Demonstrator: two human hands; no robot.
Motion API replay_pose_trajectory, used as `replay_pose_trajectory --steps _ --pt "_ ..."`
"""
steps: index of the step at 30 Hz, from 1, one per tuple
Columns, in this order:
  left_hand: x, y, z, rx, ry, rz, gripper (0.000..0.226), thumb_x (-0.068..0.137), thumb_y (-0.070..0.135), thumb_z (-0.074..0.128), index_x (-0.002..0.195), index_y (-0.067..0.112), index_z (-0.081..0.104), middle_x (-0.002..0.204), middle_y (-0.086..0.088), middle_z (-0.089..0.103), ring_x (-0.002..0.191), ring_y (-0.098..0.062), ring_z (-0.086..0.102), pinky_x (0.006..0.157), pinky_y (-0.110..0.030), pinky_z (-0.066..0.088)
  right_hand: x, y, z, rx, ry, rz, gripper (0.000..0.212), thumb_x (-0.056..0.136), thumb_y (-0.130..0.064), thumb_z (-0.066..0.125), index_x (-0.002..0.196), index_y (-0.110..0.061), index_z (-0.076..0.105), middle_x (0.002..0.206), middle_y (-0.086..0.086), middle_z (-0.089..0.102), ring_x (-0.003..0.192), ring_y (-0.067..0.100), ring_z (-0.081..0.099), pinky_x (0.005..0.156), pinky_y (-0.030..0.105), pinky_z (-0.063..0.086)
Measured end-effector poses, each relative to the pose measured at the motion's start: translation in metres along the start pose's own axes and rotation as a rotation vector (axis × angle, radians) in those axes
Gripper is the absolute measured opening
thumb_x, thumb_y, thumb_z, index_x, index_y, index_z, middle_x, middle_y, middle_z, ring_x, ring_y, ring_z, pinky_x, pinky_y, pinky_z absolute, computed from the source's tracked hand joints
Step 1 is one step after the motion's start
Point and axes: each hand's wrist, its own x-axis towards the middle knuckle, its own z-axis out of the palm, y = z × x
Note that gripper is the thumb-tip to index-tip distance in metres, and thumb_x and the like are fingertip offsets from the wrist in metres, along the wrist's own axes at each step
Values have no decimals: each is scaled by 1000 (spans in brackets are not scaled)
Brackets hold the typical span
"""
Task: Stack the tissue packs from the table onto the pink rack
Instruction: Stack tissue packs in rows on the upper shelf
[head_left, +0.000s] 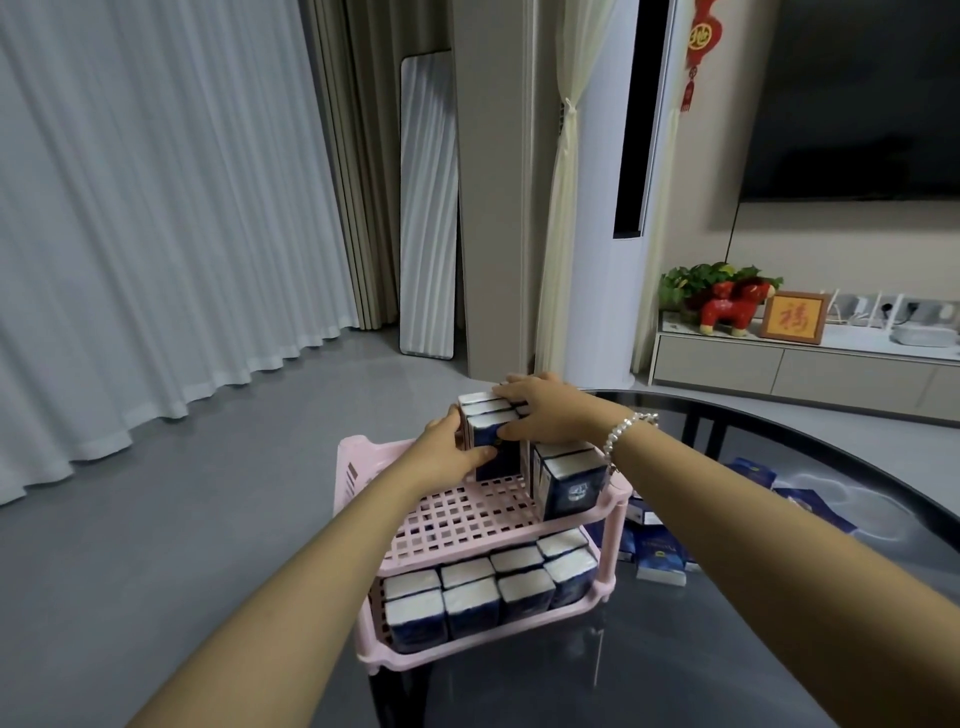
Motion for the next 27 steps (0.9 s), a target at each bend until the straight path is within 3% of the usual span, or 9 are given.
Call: replay_pose_trajectory --steps 3,7,11,14,16,19,23,27 --pt "-3 0 -1 -29 13 -22 58 90 22 61 141 20 34 138 -4 51 118 -18 52 97 -30 43 -3 1 4 15 31 9 64 89 -39 56 146 -30 28 157 -2 18 142 25 13 113 47 13" --pt "-12 3 -1 -57 84 -98 82 91 35 59 153 19 6 158 -5 19 140 -22 31 110 -37 34 -13 2 3 88 120 -9 56 90 -37 56 142 -29 36 154 -4 26 141 23 15 113 47 15" --pt "-39 25 4 -114 339 62 52 95 27 54 143 20 36 144 -2 36 131 -15 40 100 -22 33 -40 5 2 277 304 -24 39 92 -32 54 131 -28 52 128 -7 55 132 19 29 109 42 30" --pt "-64 50 17 -206 438 243 26 95 17 53 120 22 58 120 6 52 105 -1 54 82 -5 39 -76 12 2 390 429 -34 32 93 -30 53 124 -26 58 108 -20 56 123 13 40 101 32 38" --pt "-78 67 32 -237 423 331 19 94 15 54 108 25 63 108 11 58 92 4 56 74 -3 41 -101 20 5 405 525 -43 29 93 -28 54 120 -25 62 110 -18 61 114 9 48 90 23 41" --pt "-90 83 64 -262 297 396 22 93 15 55 97 36 62 108 12 62 95 1 59 77 -8 46 -137 41 15 502 605 35 23 91 -21 55 112 -25 65 96 -24 58 95 3 54 77 15 41" --pt "-90 87 116 -292 153 337 25 95 17 53 92 42 58 105 9 65 96 -5 62 81 -19 51 -176 84 37 633 634 210 19 91 -18 57 103 -27 68 94 -14 68 87 2 62 75 19 49" --pt "-74 79 171 -260 60 241 18 95 16 52 103 27 63 107 6 64 96 -8 61 81 -15 48 -190 125 71 698 611 372 17 89 -14 59 96 -28 67 92 -8 69 86 8 63 77 24 50"
